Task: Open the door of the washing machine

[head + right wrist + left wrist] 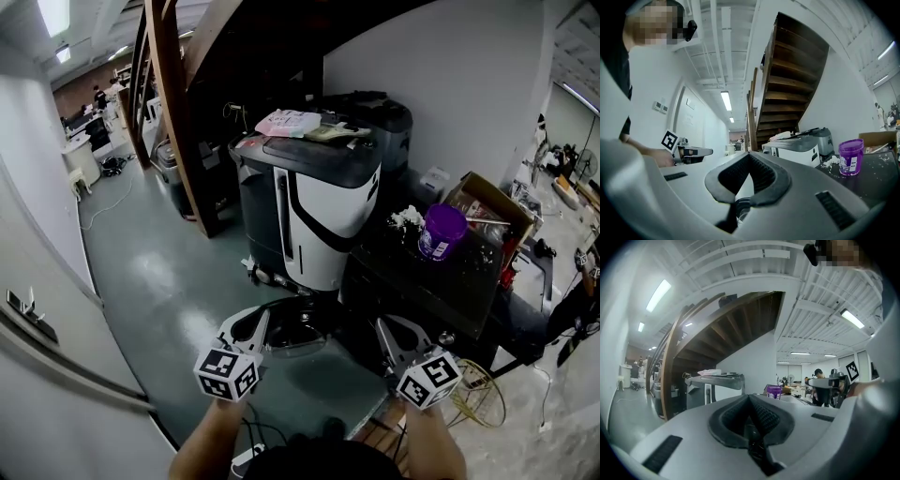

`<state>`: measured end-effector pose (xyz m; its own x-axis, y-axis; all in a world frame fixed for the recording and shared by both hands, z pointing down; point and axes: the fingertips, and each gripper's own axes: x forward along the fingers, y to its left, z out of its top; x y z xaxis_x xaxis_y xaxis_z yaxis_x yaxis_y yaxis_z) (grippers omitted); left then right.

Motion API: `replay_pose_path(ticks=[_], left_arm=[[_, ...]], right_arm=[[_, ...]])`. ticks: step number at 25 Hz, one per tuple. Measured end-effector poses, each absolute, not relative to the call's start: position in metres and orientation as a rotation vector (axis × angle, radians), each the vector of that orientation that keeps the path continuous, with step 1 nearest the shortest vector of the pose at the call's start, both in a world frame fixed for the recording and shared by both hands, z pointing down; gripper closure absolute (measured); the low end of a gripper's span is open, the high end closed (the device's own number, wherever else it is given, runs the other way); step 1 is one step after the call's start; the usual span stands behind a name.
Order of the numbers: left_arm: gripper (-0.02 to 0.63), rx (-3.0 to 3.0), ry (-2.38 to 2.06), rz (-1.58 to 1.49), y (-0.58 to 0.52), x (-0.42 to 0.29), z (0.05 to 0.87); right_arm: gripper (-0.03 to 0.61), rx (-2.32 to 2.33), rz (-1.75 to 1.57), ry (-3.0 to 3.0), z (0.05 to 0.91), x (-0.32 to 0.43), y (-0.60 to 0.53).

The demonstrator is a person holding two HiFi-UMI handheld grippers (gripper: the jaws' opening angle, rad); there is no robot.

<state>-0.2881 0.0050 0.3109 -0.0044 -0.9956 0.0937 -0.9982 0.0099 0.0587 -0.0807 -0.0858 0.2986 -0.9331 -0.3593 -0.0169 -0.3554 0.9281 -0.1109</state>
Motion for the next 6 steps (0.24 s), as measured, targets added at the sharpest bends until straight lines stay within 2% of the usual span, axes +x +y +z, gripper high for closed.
replay_pose_path(ticks=[6], left_arm=[[0.598,2.114,-2.163,0.044,-0.009,-0.289,0.315]], right_arm=[[0.563,-0.601,-0.186,3.043,0.301,-0.074,-0.104]])
